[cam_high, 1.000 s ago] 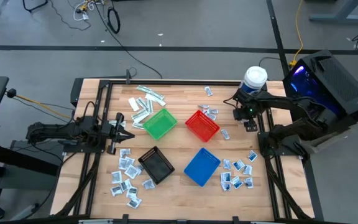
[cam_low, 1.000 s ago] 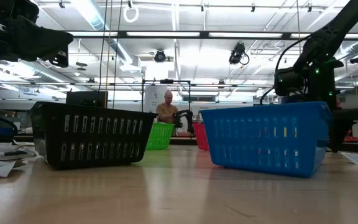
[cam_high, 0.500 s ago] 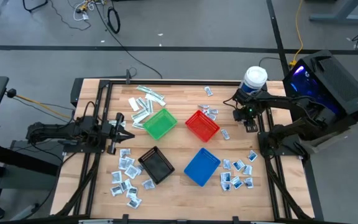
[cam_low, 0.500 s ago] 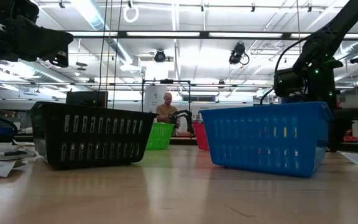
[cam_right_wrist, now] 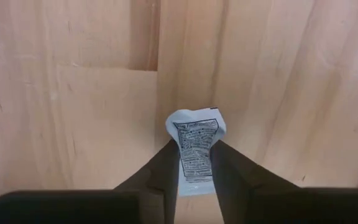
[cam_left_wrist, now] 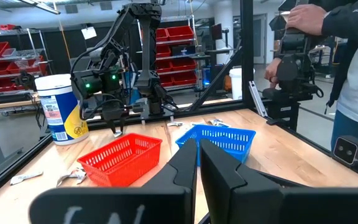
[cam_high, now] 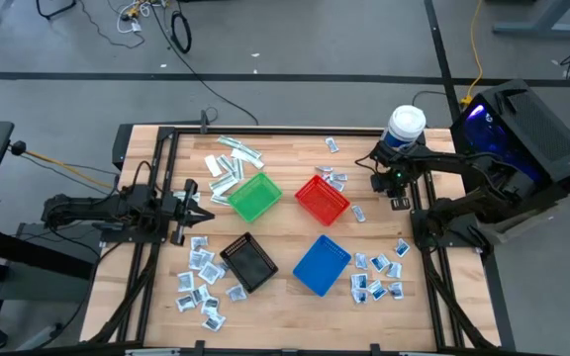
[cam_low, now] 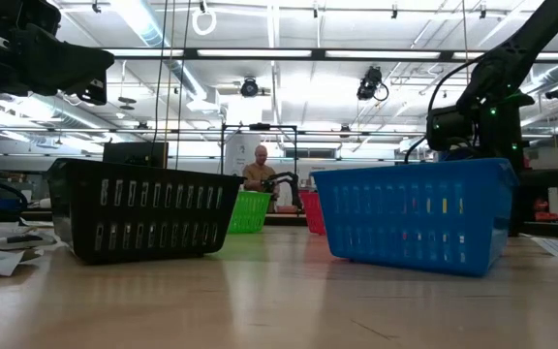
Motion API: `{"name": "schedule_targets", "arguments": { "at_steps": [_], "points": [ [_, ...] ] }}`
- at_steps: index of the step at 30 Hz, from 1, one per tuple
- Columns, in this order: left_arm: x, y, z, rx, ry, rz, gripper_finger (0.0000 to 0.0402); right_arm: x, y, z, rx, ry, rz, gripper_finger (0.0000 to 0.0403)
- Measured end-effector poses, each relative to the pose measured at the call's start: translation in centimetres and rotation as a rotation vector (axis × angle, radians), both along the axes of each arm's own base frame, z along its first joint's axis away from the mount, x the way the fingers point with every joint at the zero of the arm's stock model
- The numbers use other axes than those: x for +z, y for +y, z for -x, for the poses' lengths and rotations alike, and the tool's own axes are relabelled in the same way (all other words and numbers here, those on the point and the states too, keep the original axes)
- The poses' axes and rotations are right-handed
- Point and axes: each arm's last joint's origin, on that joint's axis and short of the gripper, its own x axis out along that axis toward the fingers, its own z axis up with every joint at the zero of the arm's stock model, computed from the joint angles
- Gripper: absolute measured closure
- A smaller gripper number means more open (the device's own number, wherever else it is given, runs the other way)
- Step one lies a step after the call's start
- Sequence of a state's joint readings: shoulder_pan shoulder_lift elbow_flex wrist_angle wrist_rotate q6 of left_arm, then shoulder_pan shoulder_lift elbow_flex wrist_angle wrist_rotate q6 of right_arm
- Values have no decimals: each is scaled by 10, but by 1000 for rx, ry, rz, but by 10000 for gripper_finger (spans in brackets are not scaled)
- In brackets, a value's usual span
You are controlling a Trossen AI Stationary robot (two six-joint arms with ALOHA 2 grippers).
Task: Pick & Place First Aid Supplies
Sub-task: Put the orange ointment pack into the red bin
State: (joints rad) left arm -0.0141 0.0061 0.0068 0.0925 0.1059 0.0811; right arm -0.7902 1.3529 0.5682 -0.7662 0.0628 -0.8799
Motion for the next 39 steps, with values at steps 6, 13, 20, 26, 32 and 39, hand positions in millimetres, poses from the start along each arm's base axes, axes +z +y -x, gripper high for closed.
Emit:
{"name": "schedule_targets", "arguments": {
  "at_steps": [6,13,20,26,32,39],
  "points": [
    [0,0,0,0,0,0,376,0,0,0,-3,0,5,329],
    [0,0,0,0,0,0,376,7,-2,-2,-9,-20,34,335],
    [0,0,0,0,0,0,376,25,-4,-11,-7,-78,81,335],
    [0,0,0,0,0,0,376,49,-8,-31,-40,-166,132,335],
    [0,0,0,0,0,0,376,76,-6,-53,-5,-255,182,335],
    [0,0,0,0,0,0,376,100,5,-82,58,-364,221,335]
  ]
}}
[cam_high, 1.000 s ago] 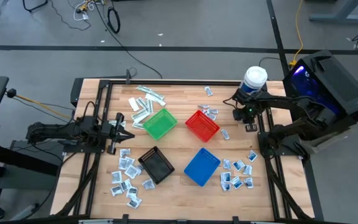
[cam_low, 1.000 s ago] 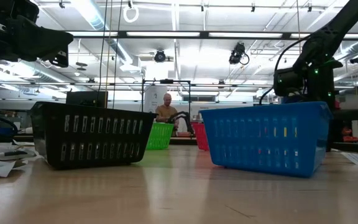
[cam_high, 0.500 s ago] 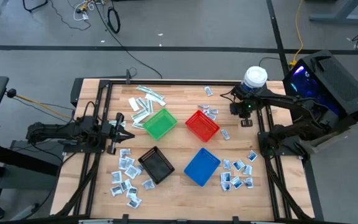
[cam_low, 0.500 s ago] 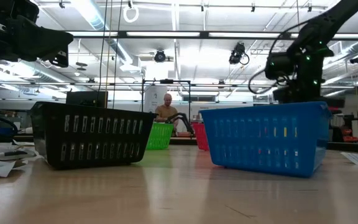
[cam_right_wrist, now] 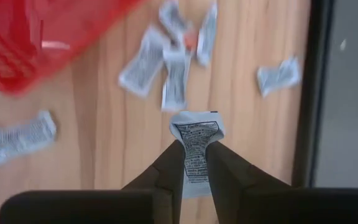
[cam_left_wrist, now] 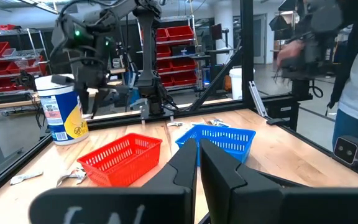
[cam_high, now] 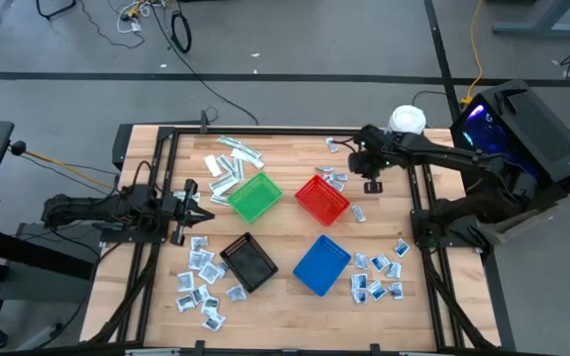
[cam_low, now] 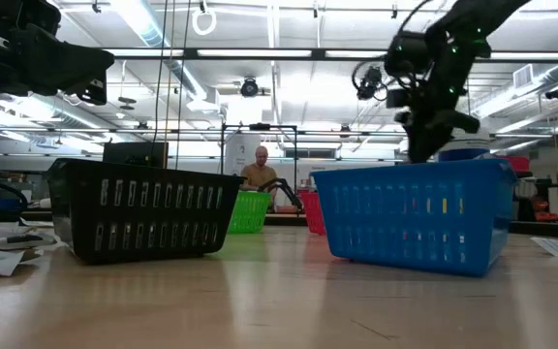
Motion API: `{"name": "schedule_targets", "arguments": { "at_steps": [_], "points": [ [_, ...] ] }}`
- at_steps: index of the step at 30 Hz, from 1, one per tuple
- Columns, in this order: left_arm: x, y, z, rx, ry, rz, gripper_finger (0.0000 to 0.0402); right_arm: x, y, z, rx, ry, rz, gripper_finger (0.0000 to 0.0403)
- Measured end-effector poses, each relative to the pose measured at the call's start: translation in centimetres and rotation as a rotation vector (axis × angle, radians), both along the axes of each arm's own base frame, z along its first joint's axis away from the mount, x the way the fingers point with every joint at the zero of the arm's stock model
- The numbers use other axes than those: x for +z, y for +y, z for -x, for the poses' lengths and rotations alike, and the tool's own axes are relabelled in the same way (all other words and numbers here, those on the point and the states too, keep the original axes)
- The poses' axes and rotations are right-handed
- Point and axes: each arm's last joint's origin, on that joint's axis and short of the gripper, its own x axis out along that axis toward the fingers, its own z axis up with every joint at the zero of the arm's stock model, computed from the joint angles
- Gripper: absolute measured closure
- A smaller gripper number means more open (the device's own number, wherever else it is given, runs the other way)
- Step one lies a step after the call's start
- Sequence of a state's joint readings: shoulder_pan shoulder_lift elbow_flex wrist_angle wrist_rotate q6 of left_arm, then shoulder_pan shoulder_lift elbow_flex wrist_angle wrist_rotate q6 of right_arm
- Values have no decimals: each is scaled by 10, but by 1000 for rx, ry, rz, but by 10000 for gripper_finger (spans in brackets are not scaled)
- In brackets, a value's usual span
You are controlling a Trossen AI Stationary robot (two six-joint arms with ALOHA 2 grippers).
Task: Pick & Place First Aid Supplies
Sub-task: Put the orange ointment pack into the red bin
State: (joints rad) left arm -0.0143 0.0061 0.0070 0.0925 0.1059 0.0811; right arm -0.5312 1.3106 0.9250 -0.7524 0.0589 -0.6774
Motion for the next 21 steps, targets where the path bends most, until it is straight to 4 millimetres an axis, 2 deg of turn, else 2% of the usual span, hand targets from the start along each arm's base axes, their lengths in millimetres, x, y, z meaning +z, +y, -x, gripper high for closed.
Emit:
{"name": "schedule_targets", "arguments": {
  "at_steps": [7,14,21],
  "points": [
    [0,0,0,0,0,0,376,9,20,-26,72,-87,17,334],
    [0,0,0,0,0,0,376,0,39,-49,145,-152,-48,334],
    [0,0,0,0,1,0,376,-11,50,-71,113,-237,-143,334]
  ]
}}
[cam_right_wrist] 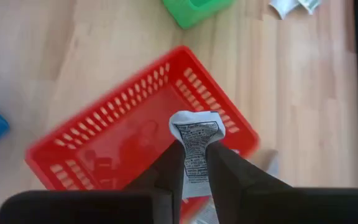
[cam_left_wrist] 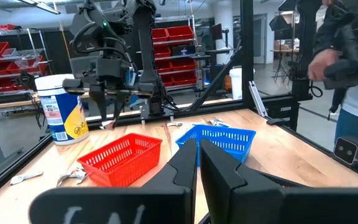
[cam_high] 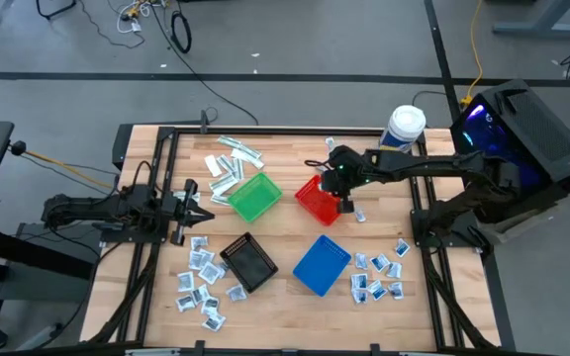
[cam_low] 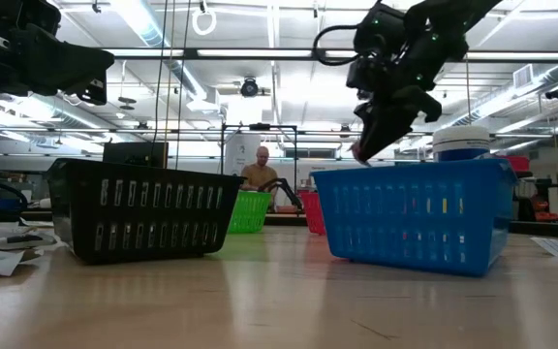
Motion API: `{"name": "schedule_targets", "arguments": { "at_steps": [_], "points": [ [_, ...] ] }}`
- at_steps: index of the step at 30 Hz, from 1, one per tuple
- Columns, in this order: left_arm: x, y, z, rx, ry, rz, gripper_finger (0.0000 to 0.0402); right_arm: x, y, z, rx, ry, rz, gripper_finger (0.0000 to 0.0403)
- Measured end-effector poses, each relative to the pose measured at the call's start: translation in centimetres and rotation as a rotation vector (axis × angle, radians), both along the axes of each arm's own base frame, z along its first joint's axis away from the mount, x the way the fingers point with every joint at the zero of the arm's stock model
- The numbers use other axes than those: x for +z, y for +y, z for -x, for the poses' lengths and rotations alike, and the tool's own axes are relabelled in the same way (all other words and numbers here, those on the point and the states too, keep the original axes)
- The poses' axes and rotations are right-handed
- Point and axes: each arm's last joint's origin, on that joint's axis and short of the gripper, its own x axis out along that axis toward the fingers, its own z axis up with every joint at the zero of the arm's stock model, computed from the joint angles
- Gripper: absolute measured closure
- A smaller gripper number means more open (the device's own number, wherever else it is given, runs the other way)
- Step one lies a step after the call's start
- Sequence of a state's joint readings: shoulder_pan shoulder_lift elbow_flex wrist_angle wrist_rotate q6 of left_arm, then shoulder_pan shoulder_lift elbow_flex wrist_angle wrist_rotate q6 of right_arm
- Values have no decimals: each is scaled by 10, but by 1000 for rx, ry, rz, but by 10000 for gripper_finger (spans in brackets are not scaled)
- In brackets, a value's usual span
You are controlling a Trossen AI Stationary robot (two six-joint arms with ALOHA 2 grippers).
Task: Pick & Place First Aid Supplies
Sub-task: Put the orange ointment pack into the red bin
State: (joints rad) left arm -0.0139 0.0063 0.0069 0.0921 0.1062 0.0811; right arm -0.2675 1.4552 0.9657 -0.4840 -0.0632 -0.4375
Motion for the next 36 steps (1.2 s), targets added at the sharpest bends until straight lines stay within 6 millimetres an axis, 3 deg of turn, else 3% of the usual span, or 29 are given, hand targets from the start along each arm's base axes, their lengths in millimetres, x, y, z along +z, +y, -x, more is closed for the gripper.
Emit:
{"name": "schedule_targets", "arguments": {
  "at_steps": [8,22,36],
  "points": [
    [0,0,0,0,0,0,376,-9,4,-12,-61,-44,-121,334],
    [0,0,0,0,0,0,376,-9,3,-13,-415,-66,-363,334],
    [0,0,0,0,0,0,376,-41,-2,-22,-487,37,-327,334]
  ]
}}
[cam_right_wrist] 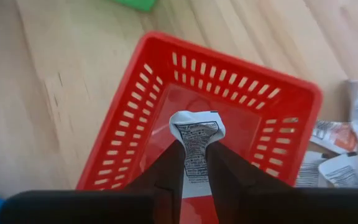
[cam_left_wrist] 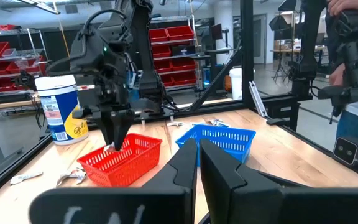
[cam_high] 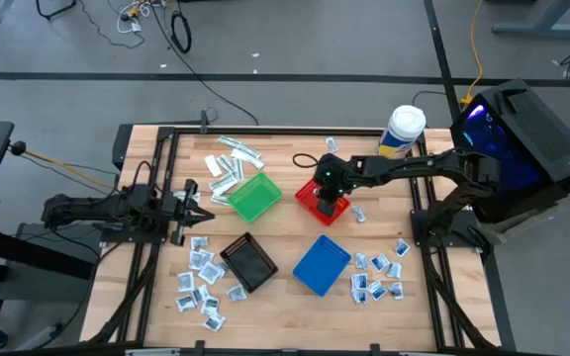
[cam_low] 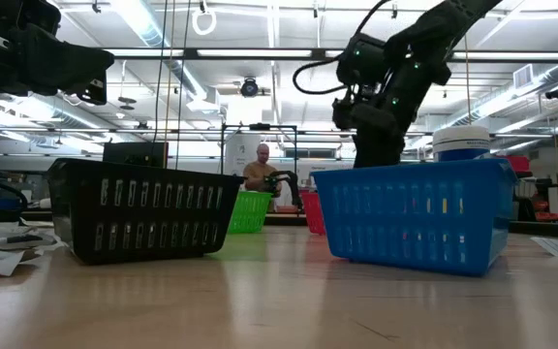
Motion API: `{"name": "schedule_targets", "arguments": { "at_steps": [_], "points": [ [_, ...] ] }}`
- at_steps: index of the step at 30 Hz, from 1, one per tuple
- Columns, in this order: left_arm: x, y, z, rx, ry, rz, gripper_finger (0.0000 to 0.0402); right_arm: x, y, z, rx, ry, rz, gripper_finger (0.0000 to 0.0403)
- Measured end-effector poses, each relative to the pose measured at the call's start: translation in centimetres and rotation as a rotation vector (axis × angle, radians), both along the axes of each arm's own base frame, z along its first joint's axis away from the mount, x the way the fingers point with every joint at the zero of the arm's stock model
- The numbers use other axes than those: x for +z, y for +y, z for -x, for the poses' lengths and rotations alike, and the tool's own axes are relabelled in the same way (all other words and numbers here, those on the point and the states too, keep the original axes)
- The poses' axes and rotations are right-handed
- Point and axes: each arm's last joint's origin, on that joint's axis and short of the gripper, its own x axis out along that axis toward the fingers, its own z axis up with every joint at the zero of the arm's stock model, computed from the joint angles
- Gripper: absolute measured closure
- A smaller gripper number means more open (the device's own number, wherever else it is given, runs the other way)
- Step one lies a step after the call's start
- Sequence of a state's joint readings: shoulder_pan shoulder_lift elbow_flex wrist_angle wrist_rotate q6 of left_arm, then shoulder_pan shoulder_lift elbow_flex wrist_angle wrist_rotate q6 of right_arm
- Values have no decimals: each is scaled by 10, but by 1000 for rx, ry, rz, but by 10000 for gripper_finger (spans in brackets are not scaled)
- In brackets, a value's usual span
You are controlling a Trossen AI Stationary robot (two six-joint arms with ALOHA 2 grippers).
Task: Pick & Place First Aid Supplies
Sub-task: Put the orange ointment pack into the red bin
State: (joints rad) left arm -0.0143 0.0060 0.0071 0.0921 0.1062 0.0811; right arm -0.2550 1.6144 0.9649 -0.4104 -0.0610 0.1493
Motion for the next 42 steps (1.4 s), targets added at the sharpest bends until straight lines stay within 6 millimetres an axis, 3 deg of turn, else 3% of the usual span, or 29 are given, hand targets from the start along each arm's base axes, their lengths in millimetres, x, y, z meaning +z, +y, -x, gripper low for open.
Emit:
{"name": "schedule_targets", "arguments": {
  "at_steps": [16,31,35,42],
  "points": [
    [0,0,0,0,0,0,376,-9,1,-1,30,29,-41,328],
    [0,0,0,1,0,0,376,-7,0,1,49,39,-42,180],
    [0,0,0,0,0,0,376,3,1,6,83,23,-16,164],
    [0,0,0,0,0,0,376,39,3,27,109,-6,130,166]
  ]
}}
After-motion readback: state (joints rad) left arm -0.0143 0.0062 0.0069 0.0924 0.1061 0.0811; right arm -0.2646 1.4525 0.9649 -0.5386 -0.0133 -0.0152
